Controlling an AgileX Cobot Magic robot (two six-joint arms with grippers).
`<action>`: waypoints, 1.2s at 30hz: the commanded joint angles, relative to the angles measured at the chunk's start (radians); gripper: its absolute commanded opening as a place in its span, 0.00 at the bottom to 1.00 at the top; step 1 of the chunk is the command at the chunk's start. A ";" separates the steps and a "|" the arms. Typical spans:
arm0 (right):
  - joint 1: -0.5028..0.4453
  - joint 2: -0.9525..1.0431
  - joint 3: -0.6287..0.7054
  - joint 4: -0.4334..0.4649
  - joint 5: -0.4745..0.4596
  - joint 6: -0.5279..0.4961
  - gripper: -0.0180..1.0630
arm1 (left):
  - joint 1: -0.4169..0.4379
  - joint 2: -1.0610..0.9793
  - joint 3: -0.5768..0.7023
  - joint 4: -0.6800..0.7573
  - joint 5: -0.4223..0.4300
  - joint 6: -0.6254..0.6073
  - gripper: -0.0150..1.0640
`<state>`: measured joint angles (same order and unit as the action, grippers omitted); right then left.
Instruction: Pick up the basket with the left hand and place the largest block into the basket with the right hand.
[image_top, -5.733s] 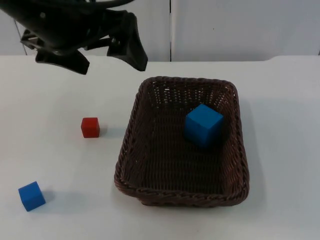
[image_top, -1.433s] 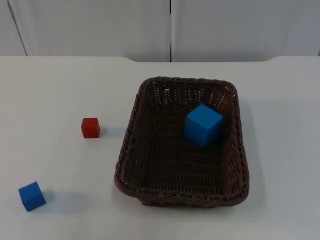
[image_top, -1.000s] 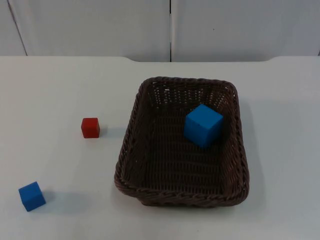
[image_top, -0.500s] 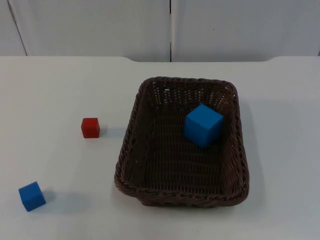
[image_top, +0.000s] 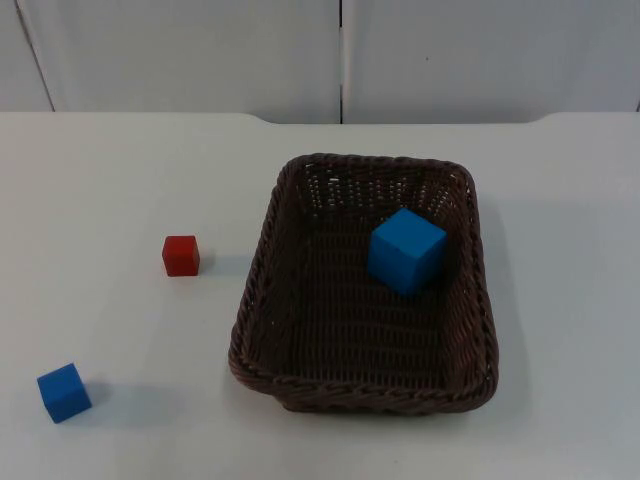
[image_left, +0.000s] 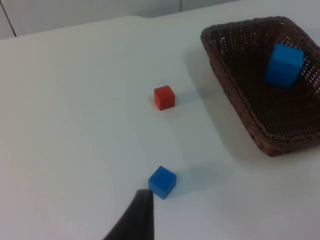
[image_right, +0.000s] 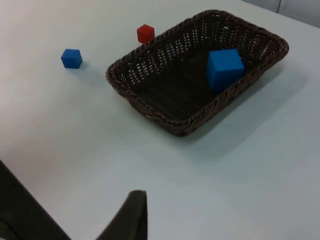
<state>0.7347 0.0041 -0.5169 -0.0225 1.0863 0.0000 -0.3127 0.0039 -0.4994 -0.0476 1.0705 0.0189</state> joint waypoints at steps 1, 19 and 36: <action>0.007 -0.004 0.002 0.002 -0.008 -0.009 0.99 | 0.000 -0.004 0.005 -0.012 0.004 0.003 0.99; 0.007 -0.004 0.002 0.002 -0.008 -0.007 0.99 | 0.000 -0.004 0.005 -0.012 0.004 0.003 0.99; 0.007 -0.004 0.002 0.007 -0.008 0.000 0.99 | 0.043 -0.004 0.005 -0.007 0.004 0.003 0.99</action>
<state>0.7347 0.0041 -0.5169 -0.0189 1.0863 0.0000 -0.2802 0.0039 -0.4994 -0.0485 1.0705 0.0212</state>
